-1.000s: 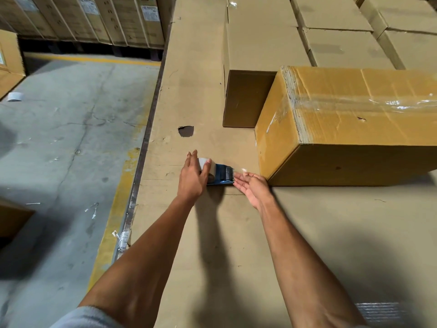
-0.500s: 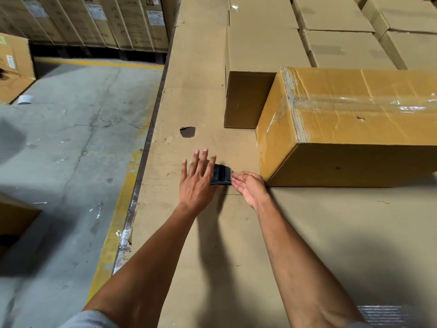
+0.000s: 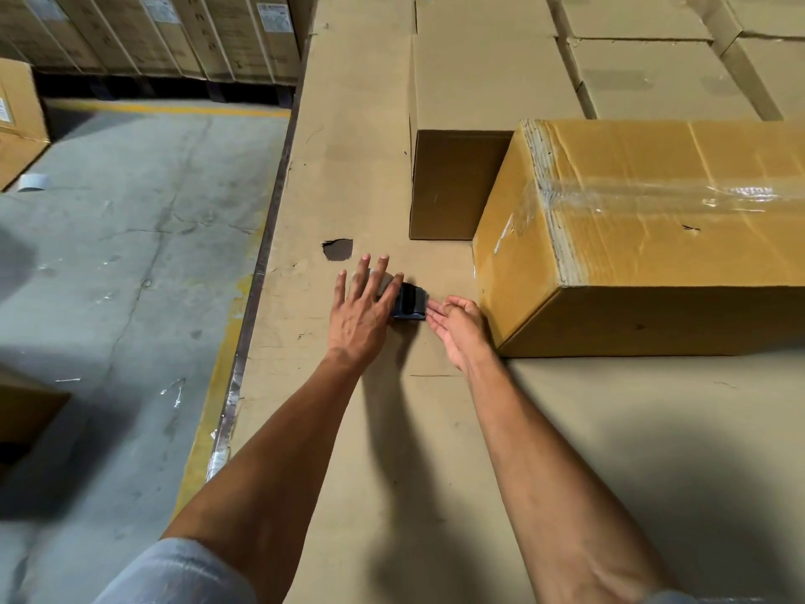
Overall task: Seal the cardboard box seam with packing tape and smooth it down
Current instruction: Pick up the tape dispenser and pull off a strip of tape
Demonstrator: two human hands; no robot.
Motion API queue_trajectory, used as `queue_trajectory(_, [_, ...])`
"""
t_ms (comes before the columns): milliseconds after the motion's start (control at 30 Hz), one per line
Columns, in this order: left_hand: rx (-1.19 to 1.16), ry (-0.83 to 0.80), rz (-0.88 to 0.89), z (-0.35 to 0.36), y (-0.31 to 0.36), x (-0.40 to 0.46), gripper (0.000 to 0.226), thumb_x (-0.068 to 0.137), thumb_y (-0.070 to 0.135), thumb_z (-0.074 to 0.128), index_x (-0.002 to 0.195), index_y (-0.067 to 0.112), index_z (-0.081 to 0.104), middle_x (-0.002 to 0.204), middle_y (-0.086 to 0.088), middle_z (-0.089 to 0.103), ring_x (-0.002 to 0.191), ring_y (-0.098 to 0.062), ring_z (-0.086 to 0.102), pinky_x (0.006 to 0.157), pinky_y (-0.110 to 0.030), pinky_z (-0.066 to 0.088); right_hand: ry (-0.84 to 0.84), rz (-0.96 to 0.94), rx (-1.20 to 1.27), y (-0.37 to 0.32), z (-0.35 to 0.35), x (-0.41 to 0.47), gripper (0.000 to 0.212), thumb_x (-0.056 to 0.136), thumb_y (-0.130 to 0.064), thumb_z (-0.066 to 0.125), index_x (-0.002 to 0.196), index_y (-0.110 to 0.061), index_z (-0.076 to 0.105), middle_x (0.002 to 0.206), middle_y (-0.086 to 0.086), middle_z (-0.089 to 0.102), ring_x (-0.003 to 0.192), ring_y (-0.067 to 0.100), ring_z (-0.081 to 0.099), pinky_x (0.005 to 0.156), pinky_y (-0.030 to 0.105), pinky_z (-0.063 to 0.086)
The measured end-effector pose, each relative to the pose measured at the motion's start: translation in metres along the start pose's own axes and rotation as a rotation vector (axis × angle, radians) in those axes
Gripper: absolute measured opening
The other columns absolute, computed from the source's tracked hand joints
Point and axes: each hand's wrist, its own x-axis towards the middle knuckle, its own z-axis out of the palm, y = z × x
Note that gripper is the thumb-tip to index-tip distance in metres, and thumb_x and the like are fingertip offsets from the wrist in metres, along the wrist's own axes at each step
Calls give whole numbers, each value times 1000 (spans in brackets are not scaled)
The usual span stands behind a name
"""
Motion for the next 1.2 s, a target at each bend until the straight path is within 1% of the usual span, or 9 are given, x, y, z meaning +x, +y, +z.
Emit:
queue_trajectory(167, [-7,31,-22,3,-6,18,78,98,16,69,167,29,35,183,-7,13,169,-37,7,133,-62,19,12,-23,-24,-12,11,15,40,109,4,34,148,2,30,144,38,52,133,44,57,116,48,46])
queue_trajectory(300, [26,50,-8,1,-7,17,80,99,17,67,169,30,30,183,-6,12,169,-35,7,133,-61,15,55,-59,-91,-18,12,10,44,105,8,34,149,4,33,142,30,54,131,43,59,113,45,49])
queue_trajectory(467, [53,66,13,-20,2,7,77,100,21,67,168,25,33,182,-6,18,169,-33,15,134,-58,13,176,-214,-382,-18,10,-10,46,82,-3,45,122,-17,62,127,13,71,118,30,68,107,41,54])
queue_trajectory(567, [24,100,-25,-49,19,-4,59,101,19,63,159,18,49,177,-9,34,164,-32,31,132,-57,24,207,-335,-649,-41,12,-57,40,95,1,46,124,-18,65,128,1,72,118,23,66,90,23,46])
queue_trajectory(800, [-81,233,-38,-138,65,-22,51,100,26,65,148,14,55,165,-9,51,147,-30,53,119,-49,42,152,-728,-913,-86,12,-143,37,107,-6,43,136,-22,59,135,2,69,119,24,64,80,19,36])
queue_trajectory(933, [-78,286,31,-181,94,-36,56,99,23,68,151,14,52,164,-9,51,146,-29,55,115,-46,44,148,-1050,-907,-103,-11,-184,33,103,0,47,127,-14,65,122,10,73,112,25,67,87,21,38])
queue_trajectory(1067, [-128,322,90,-211,131,-53,58,103,25,66,156,16,47,165,-8,51,148,-29,53,118,-46,44,237,-1252,-959,-124,-63,-221,27,101,1,52,125,-7,62,130,13,65,120,24,61,95,22,44])
queue_trajectory(1133, [-155,300,154,-219,152,-58,61,107,32,61,163,17,41,169,-8,46,152,-29,49,123,-47,42,311,-1242,-1119,-134,-93,-222,39,99,-2,56,137,-7,57,143,14,57,135,26,52,110,34,47])
queue_trajectory(1200, [-125,212,232,-223,174,-61,65,111,37,54,169,21,32,175,-6,37,160,-27,39,131,-48,32,395,-1078,-1323,-142,-125,-222,53,100,-8,56,152,-10,46,161,15,43,152,30,35,125,49,32])
